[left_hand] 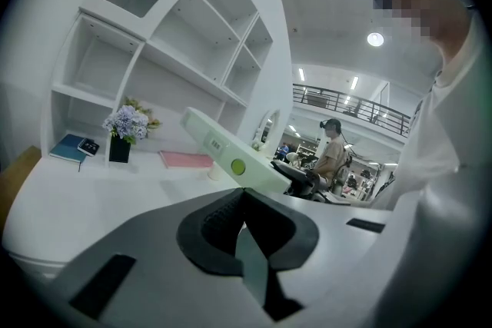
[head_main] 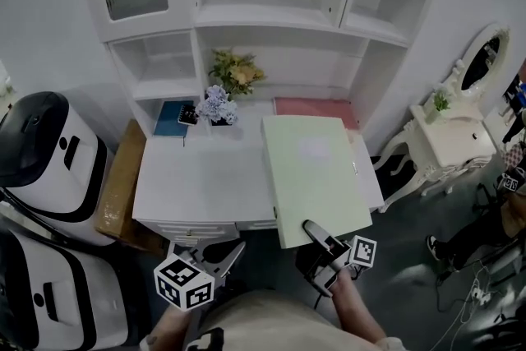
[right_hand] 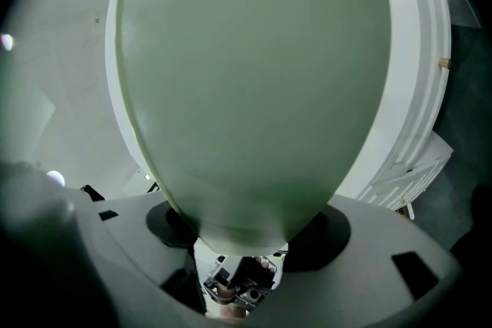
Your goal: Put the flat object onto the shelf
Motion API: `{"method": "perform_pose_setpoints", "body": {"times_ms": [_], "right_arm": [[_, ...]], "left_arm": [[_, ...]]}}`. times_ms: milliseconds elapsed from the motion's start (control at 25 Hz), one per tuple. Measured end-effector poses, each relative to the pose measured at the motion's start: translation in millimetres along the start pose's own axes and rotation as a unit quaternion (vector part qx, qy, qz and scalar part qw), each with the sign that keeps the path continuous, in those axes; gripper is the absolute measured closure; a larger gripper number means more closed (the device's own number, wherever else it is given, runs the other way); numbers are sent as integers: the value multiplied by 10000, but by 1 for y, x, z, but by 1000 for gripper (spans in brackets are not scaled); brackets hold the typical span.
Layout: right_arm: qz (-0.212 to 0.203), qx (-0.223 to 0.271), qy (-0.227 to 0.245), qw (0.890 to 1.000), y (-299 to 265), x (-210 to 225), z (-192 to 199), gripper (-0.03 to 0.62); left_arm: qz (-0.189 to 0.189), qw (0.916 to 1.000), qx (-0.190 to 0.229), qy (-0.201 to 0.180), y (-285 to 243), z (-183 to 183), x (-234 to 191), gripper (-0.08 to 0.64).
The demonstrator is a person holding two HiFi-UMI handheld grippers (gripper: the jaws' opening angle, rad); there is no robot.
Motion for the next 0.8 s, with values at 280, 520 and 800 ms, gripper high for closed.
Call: {"method": "perform_pose_setpoints", "body": {"times_ms": [280, 520, 800], "right_arm": [[-25, 31, 253, 9997, 1, -22, -3, 299], [-143, 29, 484, 9987, -4, -45, -5, 298], [-109, 40, 761, 9970, -11, -64, -2, 298]], "left_arm": [[48, 10000, -11, 63, 8, 8, 1, 546], [185, 9998, 1, 23, 9, 7, 3, 546], [305, 9995, -39, 28, 10, 9, -1, 546]]}}
Point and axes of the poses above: the fingertips, and each gripper's own axes: y backward along the fingers, x to its right, z out of its underside, the point moved 10 cm from there along y, backward along the fingers, and after that the axes turned 8 degrees about z, right-handed, at the moved point
